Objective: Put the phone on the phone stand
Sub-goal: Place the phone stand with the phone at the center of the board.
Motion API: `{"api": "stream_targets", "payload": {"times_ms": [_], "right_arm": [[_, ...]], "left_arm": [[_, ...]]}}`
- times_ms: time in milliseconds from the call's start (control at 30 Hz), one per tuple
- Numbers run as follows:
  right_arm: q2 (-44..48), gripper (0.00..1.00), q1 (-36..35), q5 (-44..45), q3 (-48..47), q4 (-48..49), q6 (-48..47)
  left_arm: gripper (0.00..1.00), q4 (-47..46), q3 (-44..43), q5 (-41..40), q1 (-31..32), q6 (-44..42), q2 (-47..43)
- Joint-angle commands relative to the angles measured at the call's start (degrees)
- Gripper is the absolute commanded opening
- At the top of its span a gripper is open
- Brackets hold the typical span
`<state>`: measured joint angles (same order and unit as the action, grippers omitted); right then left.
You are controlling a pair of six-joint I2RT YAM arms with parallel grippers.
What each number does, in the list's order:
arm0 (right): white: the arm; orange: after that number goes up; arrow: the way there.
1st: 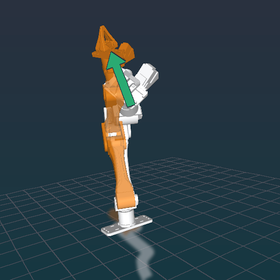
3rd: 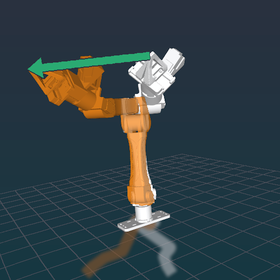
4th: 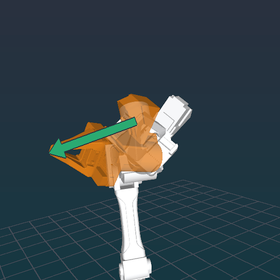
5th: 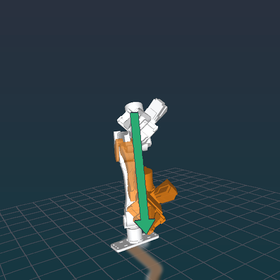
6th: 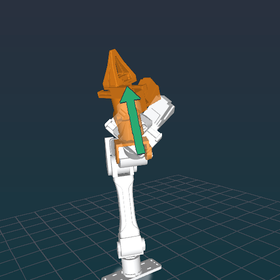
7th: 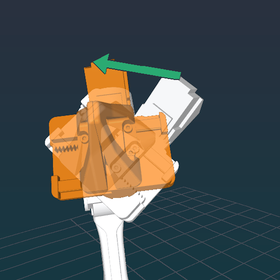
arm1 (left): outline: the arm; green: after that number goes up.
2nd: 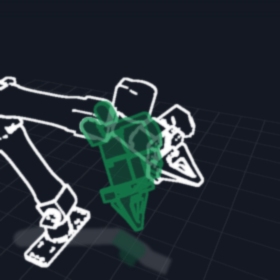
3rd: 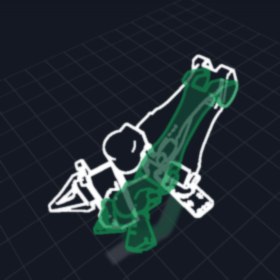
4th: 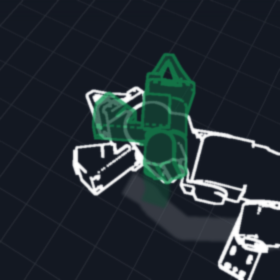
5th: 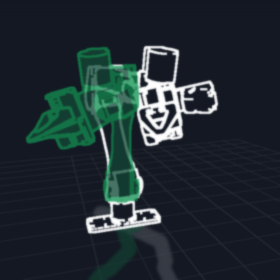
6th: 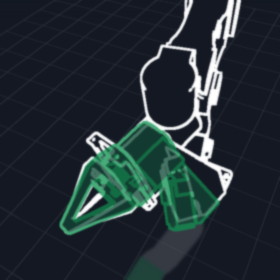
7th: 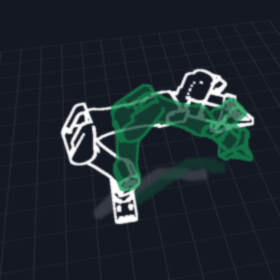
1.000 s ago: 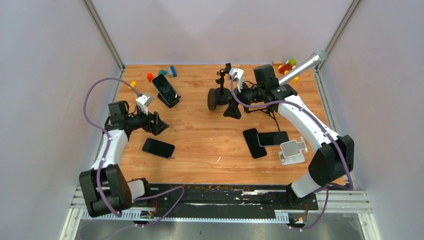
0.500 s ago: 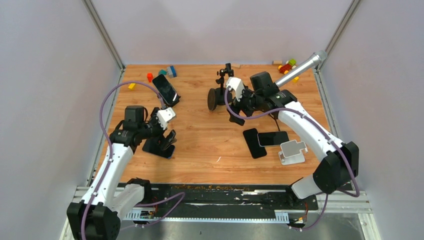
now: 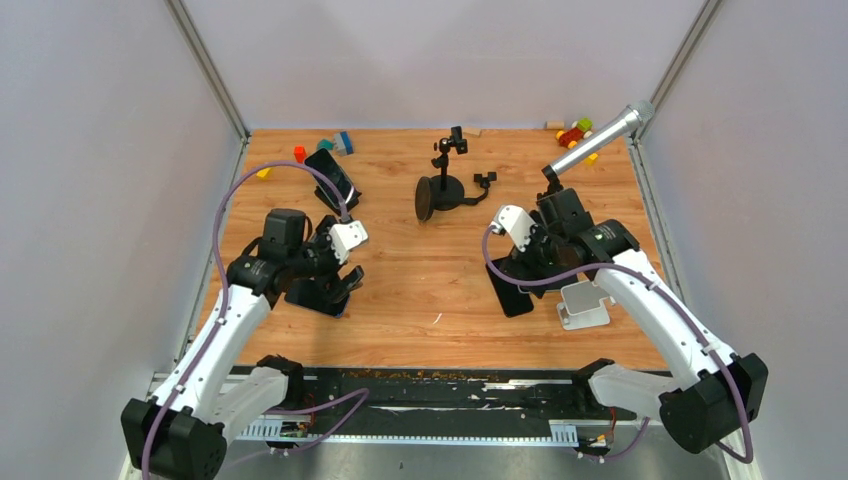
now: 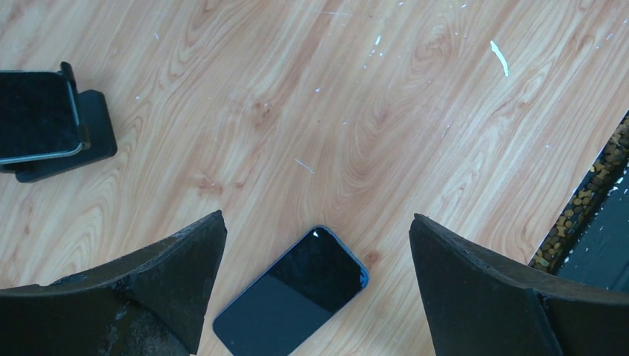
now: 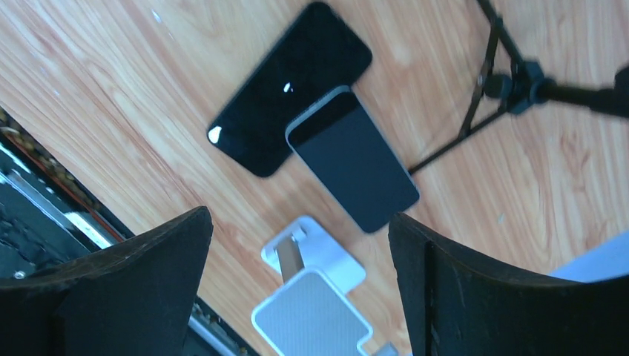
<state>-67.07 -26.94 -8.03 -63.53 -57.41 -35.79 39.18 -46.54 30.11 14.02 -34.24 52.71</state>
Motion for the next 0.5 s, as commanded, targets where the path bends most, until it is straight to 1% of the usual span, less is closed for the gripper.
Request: {"api": "stream_targets", "payload": {"times_ms": [0,100,267,367,467], "right_arm": [[3.22,0.90,3.72,5.80,1.37,-5.84,-3.40],[4.40,0.91,5.66,5.66,1.37,-8.81,-4.70],[5.10,0.90,6.19,6.25,0.76,-10.60,-5.21],[4.86,0.90,6.16,4.69,-0.41,-8.24,-4.44],[4.14,0.90,6.14,1.97,-1.91,-3.37,-2.58]], "left_arm": [[1.00,-3.57,-0.89,-2.26,2.70,2.62,1.66],[1.00,-5.82,0.51,-3.67,4.15,3.51,2.25],[1.00,-7.96,0.32,-9.90,6.42,4.45,4.51],[1.00,-9.89,-0.08,-13.03,6.61,5.55,6.10],[1.00,-12.14,-1.96,-13.20,6.91,6.61,8.22]]}}
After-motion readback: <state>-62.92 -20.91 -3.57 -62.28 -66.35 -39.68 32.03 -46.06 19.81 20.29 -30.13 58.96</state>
